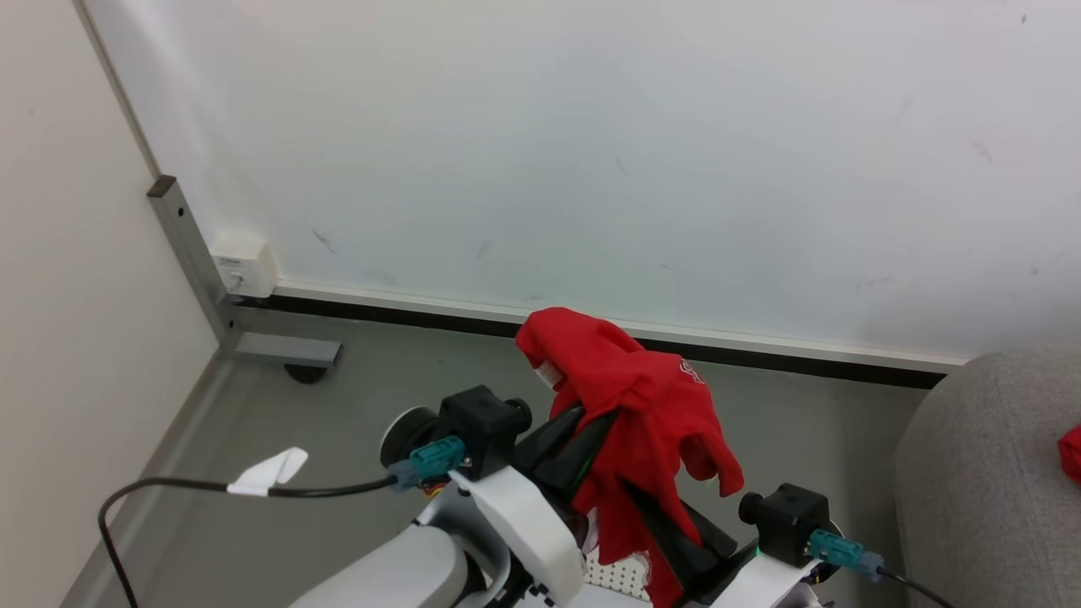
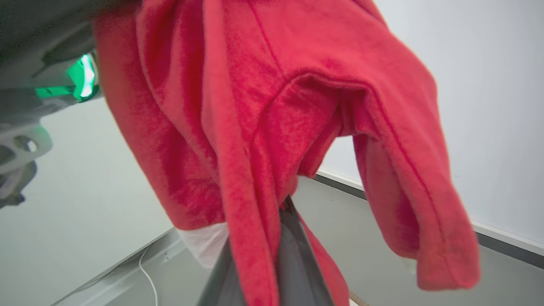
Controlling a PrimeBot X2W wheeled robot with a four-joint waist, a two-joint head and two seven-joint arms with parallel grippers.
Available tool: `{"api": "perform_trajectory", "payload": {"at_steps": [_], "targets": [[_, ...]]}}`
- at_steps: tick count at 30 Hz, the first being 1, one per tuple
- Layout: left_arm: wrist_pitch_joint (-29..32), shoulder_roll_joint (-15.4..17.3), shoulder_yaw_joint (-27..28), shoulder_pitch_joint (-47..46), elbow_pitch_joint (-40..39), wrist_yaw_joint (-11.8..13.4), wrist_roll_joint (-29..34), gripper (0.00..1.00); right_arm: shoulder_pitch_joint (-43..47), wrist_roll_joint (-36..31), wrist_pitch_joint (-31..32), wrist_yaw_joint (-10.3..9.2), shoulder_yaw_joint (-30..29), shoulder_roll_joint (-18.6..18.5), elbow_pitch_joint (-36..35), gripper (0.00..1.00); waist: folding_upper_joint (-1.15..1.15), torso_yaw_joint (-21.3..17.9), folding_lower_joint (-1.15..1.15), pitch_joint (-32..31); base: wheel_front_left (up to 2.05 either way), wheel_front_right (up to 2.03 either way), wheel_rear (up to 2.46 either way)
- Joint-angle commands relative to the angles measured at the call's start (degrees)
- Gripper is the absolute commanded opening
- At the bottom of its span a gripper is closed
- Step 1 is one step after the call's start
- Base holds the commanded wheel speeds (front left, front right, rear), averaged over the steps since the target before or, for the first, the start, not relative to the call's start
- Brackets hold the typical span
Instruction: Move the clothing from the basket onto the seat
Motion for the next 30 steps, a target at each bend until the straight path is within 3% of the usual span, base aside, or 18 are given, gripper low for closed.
{"api": "perform_trajectory", "payload": {"at_steps": [1, 2, 3, 13, 25, 30], "targets": [[-0.1, 0.3, 0.2, 0.9, 0.0, 0.3, -0.2, 0.25, -0.6, 0.3, -0.4, -0.13, 0.1, -0.4, -0.5, 0.00, 0.00, -0.4, 0.00, 0.2, 0.00, 0.00, 0.00], [-0.1, 0.3, 0.2, 0.9, 0.0, 0.4, -0.3, 0.57, -0.7, 0.5, -0.4, -0.13, 0.3, -0.4, -0.8, 0.00, 0.00, -0.6, 0.00, 0.3, 0.00, 0.00, 0.00], [-0.2, 0.3, 0.3, 1.0, 0.0, 0.5, -0.3, 1.00, -0.8, 0.6, -0.4, -0.13, 0.5, -0.4, -0.9, 0.00, 0.00, -0.9, 0.00, 0.3, 0.00, 0.00, 0.00], [-2.0, 2.3, 0.5, 3.3, -2.7, 1.9, 0.4, 1.00, -0.8, 0.2, -0.5, -0.13, -3.7, -1.7, -3.5, 0.00, 0.00, -6.6, 0.00, 1.6, 0.00, 0.00, 0.00], [-5.3, 3.8, 1.3, 4.1, -4.2, 2.7, 2.8, 1.00, 1.3, -4.4, -0.4, -0.13, -16.5, -8.5, -10.8, 0.00, 0.00, -20.3, 0.00, 5.0, 0.00, 0.00, 0.00], [-5.9, 4.0, 1.7, 4.2, -3.6, 2.8, 3.3, 1.00, 2.1, -5.6, -0.4, -0.13, -20.9, -9.4, -13.5, 0.00, 0.00, -25.3, 0.00, 5.9, 0.00, 0.00, 0.00]]}}
